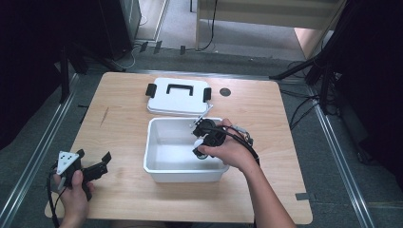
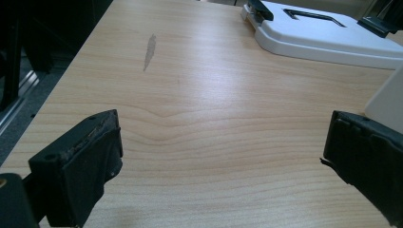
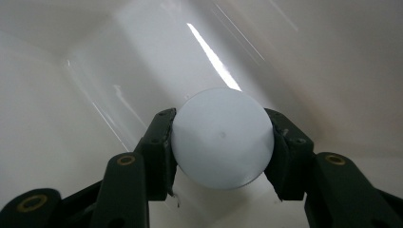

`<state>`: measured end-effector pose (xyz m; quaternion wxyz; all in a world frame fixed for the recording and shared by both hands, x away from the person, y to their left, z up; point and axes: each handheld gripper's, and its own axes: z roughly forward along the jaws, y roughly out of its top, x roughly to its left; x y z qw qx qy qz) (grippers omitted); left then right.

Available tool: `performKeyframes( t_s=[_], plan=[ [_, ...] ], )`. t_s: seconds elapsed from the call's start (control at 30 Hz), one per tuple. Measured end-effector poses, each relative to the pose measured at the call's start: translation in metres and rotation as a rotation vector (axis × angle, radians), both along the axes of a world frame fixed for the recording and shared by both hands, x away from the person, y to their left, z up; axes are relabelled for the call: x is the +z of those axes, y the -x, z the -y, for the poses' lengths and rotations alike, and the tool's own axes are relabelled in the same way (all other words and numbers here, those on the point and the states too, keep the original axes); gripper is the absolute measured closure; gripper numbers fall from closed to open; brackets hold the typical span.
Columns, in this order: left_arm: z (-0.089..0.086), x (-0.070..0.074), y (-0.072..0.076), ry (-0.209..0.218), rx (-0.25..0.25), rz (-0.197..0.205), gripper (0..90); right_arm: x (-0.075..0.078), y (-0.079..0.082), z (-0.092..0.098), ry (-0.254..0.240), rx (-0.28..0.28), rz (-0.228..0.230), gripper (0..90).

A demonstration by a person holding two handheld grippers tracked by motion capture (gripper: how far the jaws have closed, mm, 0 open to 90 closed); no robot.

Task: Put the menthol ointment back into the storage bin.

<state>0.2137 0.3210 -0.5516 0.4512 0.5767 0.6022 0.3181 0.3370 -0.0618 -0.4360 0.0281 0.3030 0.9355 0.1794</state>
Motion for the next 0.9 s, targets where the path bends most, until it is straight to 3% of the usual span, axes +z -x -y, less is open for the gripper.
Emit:
performKeyframes(
  t_s=[0.1, 0.17, 0.23, 0.63, 0.9],
  plan=[
    [0.0, 0.0, 0.0, -0.005, 0.0, -0.001, 0.0, -0.007, 0.0, -0.006, 0.028, 0.011, -0.009, 51.4],
    [0.0, 0.0, 0.0, -0.007, 0.0, -0.003, 0.0, -0.01, 0.0, -0.009, 0.08, 0.015, 0.003, 51.4],
    [0.001, 0.0, 0.0, -0.008, 0.0, -0.003, 0.0, -0.01, 0.0, -0.01, 0.091, 0.014, 0.006, 51.4],
    [0.001, 0.0, -0.001, -0.009, -0.003, -0.003, 0.0, -0.023, 0.002, -0.015, 0.224, 0.066, -0.058, 51.3],
    [0.0, 0.0, -0.001, -0.006, -0.003, -0.004, 0.0, -0.025, 0.001, -0.017, 0.248, 0.077, -0.079, 51.2]
  ],
)
